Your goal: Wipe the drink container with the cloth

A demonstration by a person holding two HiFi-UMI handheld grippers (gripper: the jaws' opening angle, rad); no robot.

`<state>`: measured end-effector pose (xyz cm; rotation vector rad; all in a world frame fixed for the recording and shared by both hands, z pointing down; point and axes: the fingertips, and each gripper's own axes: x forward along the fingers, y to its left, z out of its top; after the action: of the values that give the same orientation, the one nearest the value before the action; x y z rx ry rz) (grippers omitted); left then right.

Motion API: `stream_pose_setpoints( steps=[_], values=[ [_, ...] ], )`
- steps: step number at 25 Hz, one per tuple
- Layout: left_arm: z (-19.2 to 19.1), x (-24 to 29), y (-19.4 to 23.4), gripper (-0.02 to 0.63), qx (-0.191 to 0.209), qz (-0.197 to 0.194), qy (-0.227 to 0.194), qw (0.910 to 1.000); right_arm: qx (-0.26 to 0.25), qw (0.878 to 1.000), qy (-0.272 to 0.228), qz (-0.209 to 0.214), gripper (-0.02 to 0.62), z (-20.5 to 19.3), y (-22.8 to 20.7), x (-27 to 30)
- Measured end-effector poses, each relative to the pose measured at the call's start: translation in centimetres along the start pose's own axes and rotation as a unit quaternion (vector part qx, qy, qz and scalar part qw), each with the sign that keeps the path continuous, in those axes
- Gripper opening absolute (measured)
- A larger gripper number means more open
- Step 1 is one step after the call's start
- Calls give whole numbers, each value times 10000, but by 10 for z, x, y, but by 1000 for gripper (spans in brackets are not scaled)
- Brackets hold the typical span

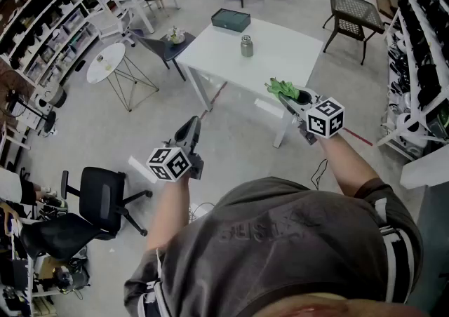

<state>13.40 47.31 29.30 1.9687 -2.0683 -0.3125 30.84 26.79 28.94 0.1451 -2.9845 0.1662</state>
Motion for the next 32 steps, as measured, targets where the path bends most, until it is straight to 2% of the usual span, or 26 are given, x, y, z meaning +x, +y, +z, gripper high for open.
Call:
stream_pose_setpoints(
  steps=[13, 21, 26, 32],
  values=[
    [-3, 11, -6, 0, 58, 63, -37, 10000, -43, 9999, -1, 109, 92, -2, -11, -1],
    [-6, 22, -23, 0, 113, 288, -81, 9995, -57, 9995, -41, 319, 95, 2, -28, -15],
    [-8, 45, -39, 0, 70, 465, -158, 9988, -97, 9989, -13, 451, 95, 7, -60, -24],
    [-9, 62, -24, 0, 29, 648, -105, 9978, -68, 9980, -24, 629, 95, 11, -82, 4]
  ],
)
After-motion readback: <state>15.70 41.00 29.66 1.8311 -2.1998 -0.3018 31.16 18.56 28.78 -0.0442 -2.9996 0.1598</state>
